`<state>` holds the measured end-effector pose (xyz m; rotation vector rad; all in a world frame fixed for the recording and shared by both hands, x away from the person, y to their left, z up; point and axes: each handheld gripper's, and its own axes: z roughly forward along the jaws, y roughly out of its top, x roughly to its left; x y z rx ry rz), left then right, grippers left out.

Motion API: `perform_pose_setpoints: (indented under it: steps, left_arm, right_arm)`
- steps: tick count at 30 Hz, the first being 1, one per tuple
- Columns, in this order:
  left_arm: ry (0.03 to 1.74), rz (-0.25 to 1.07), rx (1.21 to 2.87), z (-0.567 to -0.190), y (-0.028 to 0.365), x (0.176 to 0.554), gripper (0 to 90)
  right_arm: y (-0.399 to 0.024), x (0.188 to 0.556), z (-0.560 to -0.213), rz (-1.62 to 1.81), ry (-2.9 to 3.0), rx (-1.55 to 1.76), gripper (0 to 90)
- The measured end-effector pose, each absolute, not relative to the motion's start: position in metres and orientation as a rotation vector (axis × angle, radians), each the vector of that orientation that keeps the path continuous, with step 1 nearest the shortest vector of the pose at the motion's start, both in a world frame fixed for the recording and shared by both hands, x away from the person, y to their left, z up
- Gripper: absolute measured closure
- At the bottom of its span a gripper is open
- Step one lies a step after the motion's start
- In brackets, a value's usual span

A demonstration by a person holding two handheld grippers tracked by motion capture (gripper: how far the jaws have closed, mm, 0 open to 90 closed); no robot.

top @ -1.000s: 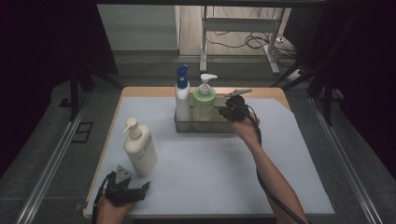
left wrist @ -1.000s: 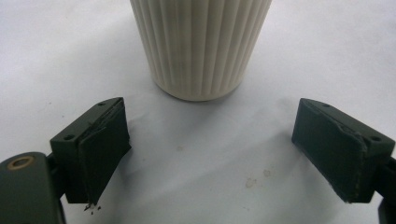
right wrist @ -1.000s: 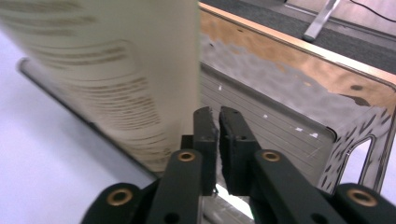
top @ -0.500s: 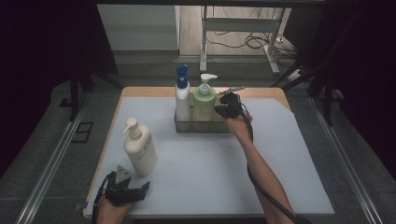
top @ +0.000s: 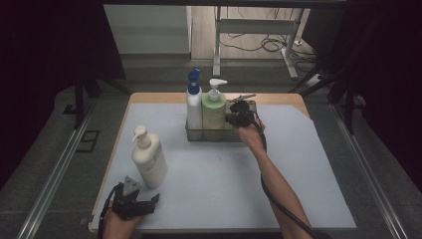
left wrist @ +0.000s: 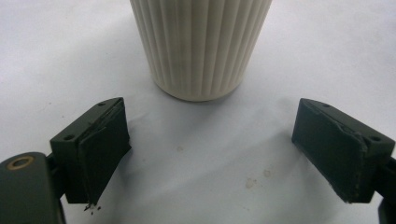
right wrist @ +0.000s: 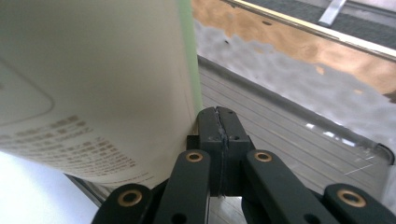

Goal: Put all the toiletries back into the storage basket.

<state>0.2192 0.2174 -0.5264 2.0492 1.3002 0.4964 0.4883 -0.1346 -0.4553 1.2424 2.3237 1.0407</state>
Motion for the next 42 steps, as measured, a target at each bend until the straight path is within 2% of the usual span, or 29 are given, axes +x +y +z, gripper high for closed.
perform_pose_setpoints:
  steps: [12, 18, 27, 35, 42]
  left_arm:
    - [1.300, 0.496, 2.049, -0.526, 0.217, 0.219, 10.7]
    - [1.300, 0.496, 2.049, -0.526, 0.217, 0.219, 10.7]
    - [1.300, 0.492, 2.053, -0.526, 0.218, 0.220, 10.9]
    - [1.304, 0.487, 2.057, -0.525, 0.218, 0.220, 11.4]
    - [1.315, 0.482, 2.045, -0.523, 0.221, 0.220, 17.7]
  right_arm:
    - [-0.136, 0.487, -0.457, 1.055, 2.315, 1.256, 89.0]
    - [-0.140, 0.485, -0.455, 1.042, 2.304, 1.252, 79.7]
    - [-0.152, 0.475, -0.446, 1.050, 2.300, 1.214, 72.6]
    - [-0.165, 0.457, -0.437, 1.084, 2.294, 1.174, 56.4]
    - [-0.176, 0.437, -0.428, 1.114, 2.332, 1.138, 40.2]
